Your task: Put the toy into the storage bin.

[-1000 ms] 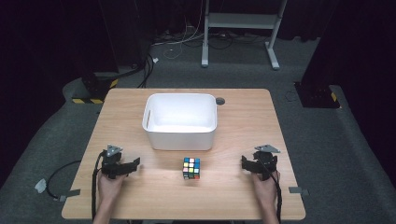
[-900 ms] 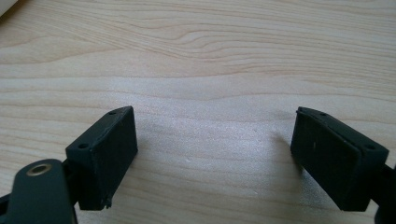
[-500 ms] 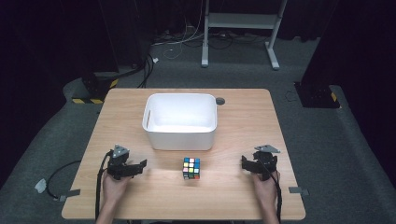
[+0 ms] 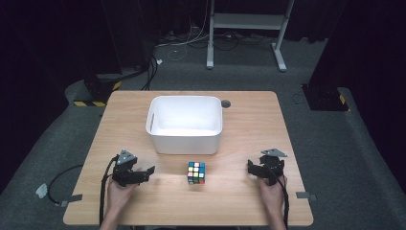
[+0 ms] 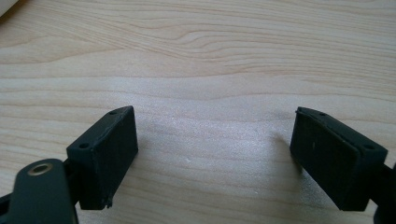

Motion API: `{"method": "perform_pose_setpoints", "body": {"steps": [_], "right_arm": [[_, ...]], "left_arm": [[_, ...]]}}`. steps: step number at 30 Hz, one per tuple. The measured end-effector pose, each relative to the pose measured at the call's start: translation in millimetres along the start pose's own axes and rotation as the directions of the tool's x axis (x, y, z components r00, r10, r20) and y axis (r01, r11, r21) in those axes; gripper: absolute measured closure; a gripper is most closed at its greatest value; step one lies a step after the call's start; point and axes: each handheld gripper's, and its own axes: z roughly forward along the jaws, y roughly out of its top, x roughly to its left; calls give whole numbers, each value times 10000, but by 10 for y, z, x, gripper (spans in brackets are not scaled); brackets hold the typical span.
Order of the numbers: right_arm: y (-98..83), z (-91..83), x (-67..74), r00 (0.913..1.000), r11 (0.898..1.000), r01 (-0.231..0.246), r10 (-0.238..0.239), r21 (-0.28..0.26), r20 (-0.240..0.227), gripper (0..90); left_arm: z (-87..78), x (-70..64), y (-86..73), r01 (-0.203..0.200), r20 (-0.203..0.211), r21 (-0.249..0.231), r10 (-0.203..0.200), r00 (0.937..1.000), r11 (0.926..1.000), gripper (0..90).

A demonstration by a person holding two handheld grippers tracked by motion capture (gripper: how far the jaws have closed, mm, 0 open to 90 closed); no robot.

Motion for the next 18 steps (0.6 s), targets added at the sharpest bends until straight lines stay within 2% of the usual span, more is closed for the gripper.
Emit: {"method": "perform_pose_setpoints", "body": {"steps": [3,18], "right_arm": [[0,0,2,10000,10000,-23,23,6,1,146],[0,0,0,10000,10000,-2,2,1,1,146]], "left_arm": [[8,-38,12,-140,304,10,140,9994,9999,145],[28,-209,65,-557,814,-9,556,9951,9984,145]]}}
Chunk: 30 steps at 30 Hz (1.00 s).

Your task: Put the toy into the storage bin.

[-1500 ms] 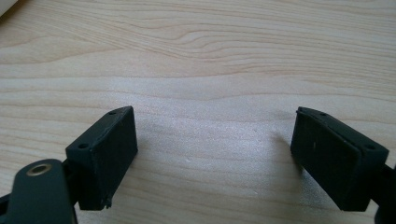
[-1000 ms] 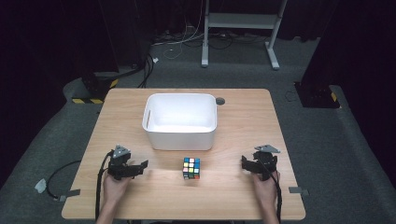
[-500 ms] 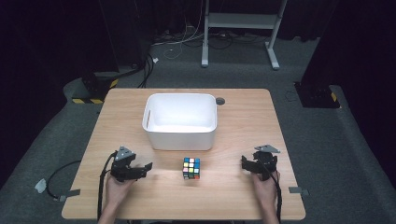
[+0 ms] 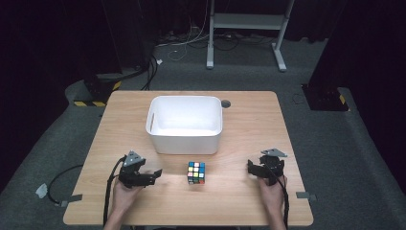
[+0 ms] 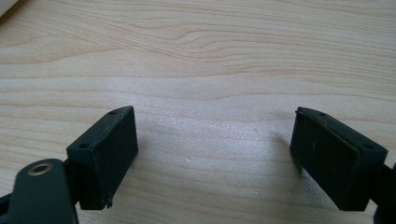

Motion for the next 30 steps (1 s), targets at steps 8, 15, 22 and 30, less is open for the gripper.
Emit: {"method": "perform_pose_setpoints", "body": {"steps": [8,15,22,30], "right_arm": [[0,-1,1,10000,10000,-6,6,2,5,146],[-1,-1,2,10000,10000,-9,9,0,14,147],[-1,-2,4,10000,10000,-27,27,4,18,147],[-2,-2,6,10000,10000,-52,52,10,20,147]], "left_arm": [[0,-89,53,-168,257,-165,172,9995,9997,140],[25,-164,66,-250,561,-152,258,9981,9996,134],[90,-299,104,-642,814,-30,642,9946,9979,128],[146,-383,110,-767,1193,-17,764,9899,9970,102]]}}
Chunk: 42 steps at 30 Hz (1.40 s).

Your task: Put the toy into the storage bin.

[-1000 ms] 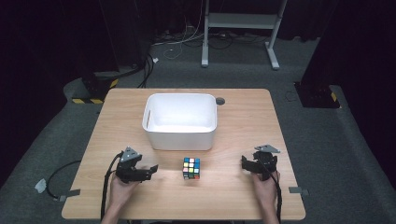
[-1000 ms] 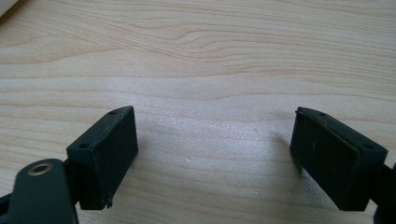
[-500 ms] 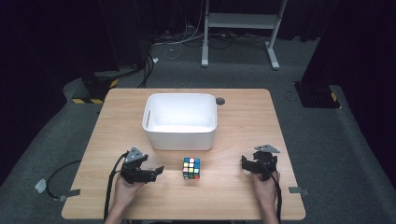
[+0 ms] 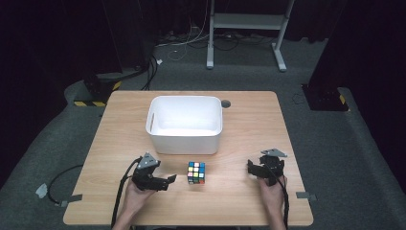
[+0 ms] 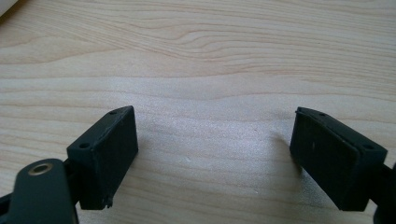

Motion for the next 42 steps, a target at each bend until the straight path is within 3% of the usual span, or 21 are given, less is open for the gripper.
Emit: {"method": "perform_pose_setpoints", "body": {"steps": [22,27,42], "right_arm": [[0,1,-2,10000,10000,24,-24,-6,-3,147],[0,1,-2,10000,10000,21,-21,-7,-2,147],[1,1,-2,10000,10000,24,-24,-6,-4,147]], "left_arm": [[195,-215,38,-465,641,171,453,9969,9988,75],[199,-233,53,-450,680,126,440,9967,9989,74],[304,-374,162,-931,754,220,912,9930,9954,73]]}}
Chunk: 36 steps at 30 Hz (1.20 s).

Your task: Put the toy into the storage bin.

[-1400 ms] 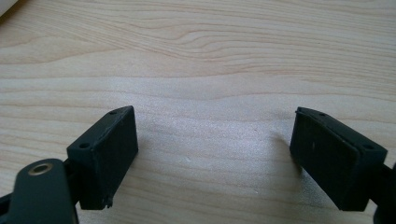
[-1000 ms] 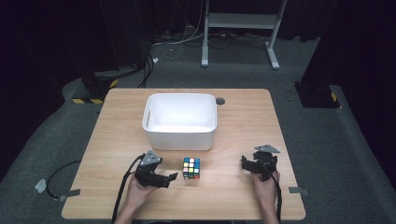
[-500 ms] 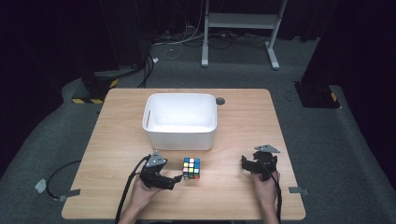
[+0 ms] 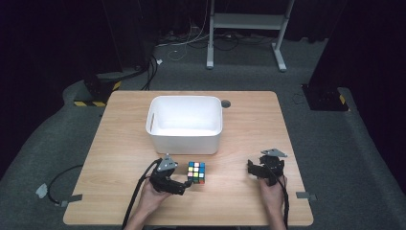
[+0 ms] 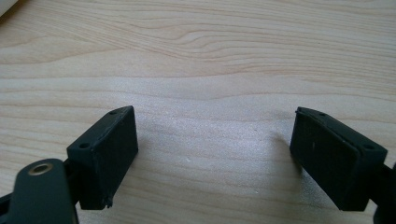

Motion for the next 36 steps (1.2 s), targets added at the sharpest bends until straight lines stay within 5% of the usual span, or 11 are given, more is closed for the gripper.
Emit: {"method": "perform_pose_setpoints", "body": {"steps": [36], "right_arm": [[0,0,-1,10000,10000,38,-38,-13,11,147]], "left_arm": [[261,-134,189,-226,321,-42,227,9992,9997,57]]}}
